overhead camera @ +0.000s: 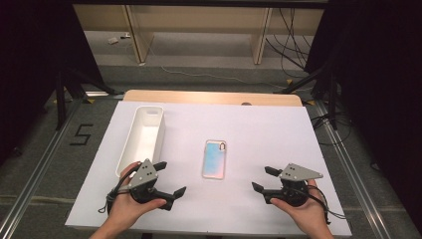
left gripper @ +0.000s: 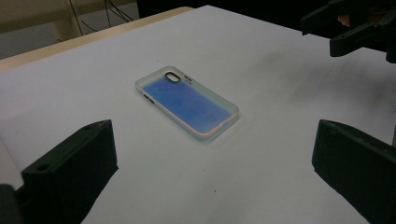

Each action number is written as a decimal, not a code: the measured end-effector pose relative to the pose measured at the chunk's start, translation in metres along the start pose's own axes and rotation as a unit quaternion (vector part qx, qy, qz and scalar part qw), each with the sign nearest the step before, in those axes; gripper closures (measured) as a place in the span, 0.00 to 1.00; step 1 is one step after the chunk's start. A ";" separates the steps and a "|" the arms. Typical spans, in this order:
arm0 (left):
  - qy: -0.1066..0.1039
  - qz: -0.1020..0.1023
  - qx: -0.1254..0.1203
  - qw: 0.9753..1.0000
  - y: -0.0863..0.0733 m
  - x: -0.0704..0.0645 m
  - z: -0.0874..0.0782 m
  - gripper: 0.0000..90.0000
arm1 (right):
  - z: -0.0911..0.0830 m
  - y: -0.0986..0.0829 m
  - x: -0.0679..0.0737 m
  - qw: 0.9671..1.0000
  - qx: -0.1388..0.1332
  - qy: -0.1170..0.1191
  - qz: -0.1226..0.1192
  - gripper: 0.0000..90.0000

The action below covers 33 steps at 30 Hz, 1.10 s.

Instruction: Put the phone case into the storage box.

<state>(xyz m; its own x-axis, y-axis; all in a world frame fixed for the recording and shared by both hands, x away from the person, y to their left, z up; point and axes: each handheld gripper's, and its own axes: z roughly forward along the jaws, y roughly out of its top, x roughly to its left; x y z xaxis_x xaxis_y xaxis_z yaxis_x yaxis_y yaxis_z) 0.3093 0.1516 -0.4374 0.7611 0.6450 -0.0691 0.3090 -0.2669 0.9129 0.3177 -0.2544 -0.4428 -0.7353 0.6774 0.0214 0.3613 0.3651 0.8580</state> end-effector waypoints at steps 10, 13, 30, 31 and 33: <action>0.000 0.002 -0.001 1.000 -0.001 0.002 0.001 0.00 | 0.023 0.017 0.010 0.999 0.000 0.024 -0.026 0.35; 0.001 -0.001 0.000 1.000 -0.002 0.001 0.001 0.00 | 0.031 0.020 0.014 0.999 0.002 0.029 -0.037 0.35; 0.002 0.000 0.000 1.000 -0.001 0.001 0.001 0.00 | 0.062 0.033 0.024 0.996 0.037 0.051 -0.068 0.36; 0.002 0.000 0.000 1.000 -0.001 0.001 0.001 0.00 | 0.064 0.034 0.025 0.996 0.041 0.051 -0.068 0.36; 0.000 0.004 0.001 1.000 -0.001 0.001 0.001 0.00 | 0.068 0.035 0.026 0.995 0.044 0.052 -0.073 0.36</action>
<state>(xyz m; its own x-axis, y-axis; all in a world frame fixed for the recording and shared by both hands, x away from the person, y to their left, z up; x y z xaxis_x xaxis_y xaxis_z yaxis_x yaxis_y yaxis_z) 0.3102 0.1515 -0.4392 0.7635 0.6429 -0.0620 0.3038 -0.2727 0.9129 0.3504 -0.1810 -0.4469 -0.8378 0.5442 -0.0439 0.2911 0.5132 0.8074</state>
